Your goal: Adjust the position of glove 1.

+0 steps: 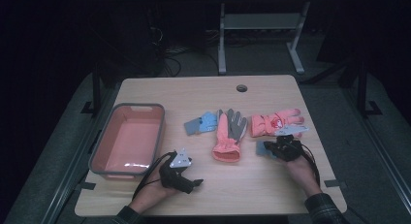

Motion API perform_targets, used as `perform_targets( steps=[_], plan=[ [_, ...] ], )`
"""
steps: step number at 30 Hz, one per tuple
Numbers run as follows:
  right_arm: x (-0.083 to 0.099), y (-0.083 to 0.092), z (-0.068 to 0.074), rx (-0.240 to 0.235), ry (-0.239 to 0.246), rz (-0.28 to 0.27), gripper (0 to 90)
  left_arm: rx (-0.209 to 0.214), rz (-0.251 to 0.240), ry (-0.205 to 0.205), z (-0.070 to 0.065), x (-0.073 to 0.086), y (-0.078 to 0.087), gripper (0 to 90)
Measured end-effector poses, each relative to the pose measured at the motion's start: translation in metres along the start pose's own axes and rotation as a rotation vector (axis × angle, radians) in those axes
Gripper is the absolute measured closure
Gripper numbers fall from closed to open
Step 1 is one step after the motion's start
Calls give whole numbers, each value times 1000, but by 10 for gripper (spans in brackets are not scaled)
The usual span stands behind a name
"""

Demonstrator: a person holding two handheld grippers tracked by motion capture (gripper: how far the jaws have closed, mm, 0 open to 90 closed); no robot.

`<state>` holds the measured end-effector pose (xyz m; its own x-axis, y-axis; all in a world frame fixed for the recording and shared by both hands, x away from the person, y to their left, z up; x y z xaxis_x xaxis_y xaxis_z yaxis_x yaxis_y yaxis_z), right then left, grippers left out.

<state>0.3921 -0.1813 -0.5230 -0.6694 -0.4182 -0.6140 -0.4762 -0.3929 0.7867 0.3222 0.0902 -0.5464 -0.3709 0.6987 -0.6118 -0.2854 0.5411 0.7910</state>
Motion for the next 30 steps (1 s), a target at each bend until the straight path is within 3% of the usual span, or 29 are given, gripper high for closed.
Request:
perform_targets(
  steps=[8, 15, 22, 23, 30],
  plan=[
    [-1, -14, -7, 4, -15, 20, 899, 0, 1, 0, 0, 0, 0, 128],
    [1, -14, -5, -11, -15, 27, 899, 0, 1, 2, 0, 0, 0, 127],
    [4, -12, 5, -45, 34, 36, 899, 3, 0, 5, -1, 0, 0, 128],
    [5, -11, 8, -54, 25, 44, 899, 3, 0, 6, -1, 0, 0, 128],
    [10, -8, 27, -95, 77, 54, 899, 3, -1, 5, -1, 0, 0, 128]
  ],
)
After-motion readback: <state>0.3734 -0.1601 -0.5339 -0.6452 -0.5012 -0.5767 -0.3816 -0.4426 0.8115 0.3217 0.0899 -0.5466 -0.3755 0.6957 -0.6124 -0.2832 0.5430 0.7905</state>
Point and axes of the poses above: each handheld gripper's, and its own axes: y roughly backward along the jaws, x roughly out of its underside, z roughly to its left, the point moved 10 cm from there along -y, roughly forward along the jaws, and after that the axes turned 8 degrees about z, right-handed, at the moved point
